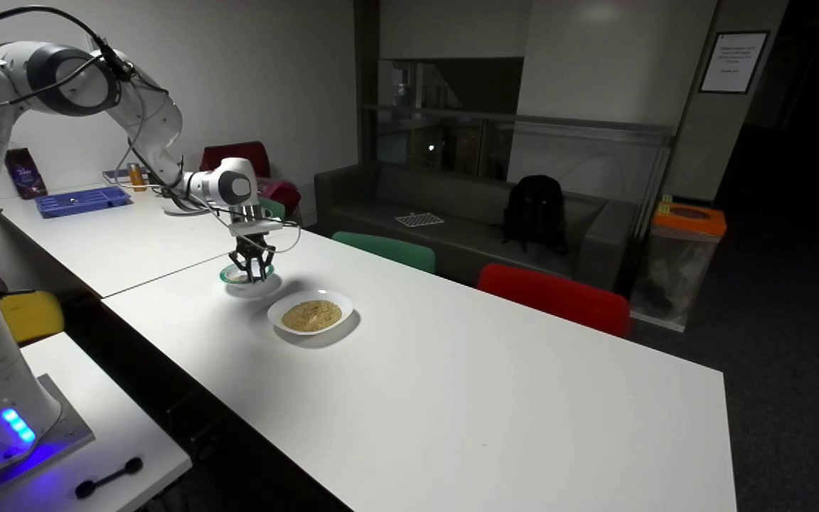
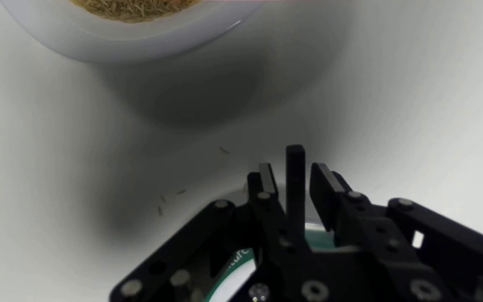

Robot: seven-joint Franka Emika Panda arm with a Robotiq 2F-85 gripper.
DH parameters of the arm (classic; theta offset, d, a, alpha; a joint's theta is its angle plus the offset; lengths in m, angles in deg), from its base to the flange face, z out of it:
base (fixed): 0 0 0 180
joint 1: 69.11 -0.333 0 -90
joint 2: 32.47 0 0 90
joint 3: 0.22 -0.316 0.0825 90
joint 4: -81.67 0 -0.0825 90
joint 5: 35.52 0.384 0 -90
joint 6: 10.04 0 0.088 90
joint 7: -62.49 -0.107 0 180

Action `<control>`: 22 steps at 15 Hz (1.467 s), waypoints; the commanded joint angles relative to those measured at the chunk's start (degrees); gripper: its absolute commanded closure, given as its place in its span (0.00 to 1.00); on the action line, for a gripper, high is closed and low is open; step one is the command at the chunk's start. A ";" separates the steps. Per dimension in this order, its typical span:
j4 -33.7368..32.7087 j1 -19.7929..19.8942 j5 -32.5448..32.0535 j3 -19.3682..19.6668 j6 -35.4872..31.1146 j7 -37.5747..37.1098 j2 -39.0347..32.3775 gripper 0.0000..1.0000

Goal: Spoon some contents from the white bowl into the green bowl twice

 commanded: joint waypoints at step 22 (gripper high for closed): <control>-7.30 1.05 2.84 -1.44 13.45 1.60 3.44 0.97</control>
